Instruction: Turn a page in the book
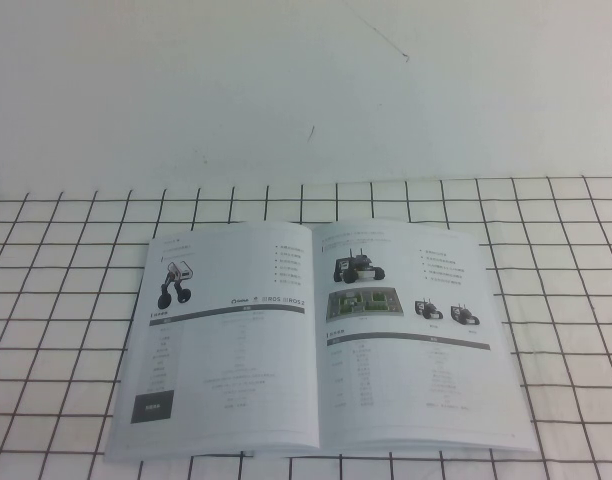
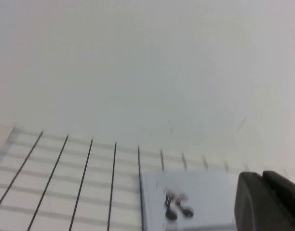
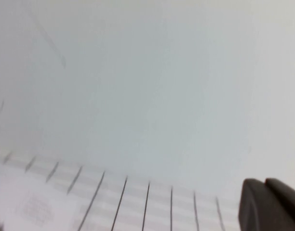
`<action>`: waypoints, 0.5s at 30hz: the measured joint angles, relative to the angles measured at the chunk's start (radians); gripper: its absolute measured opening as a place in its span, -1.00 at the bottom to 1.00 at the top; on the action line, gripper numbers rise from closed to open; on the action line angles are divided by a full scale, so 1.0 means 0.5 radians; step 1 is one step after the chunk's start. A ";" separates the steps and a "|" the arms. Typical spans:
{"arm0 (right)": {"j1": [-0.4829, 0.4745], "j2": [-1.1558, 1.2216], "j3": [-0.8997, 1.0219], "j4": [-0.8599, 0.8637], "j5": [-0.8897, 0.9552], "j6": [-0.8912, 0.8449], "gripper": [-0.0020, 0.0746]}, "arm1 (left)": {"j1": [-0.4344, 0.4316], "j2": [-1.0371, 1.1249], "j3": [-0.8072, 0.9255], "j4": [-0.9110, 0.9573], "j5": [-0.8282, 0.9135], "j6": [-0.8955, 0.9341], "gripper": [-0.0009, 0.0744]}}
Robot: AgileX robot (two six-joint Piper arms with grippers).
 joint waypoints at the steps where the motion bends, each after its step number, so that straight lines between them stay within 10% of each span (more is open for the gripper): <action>1: 0.000 0.000 0.000 -0.001 -0.140 0.000 -0.95 | 0.000 0.000 0.000 -0.058 -0.103 -0.008 -0.98; 15: 0.000 0.000 0.000 0.013 -1.583 -0.011 -0.95 | 0.000 0.000 0.000 -0.430 -0.977 -0.301 -0.98</action>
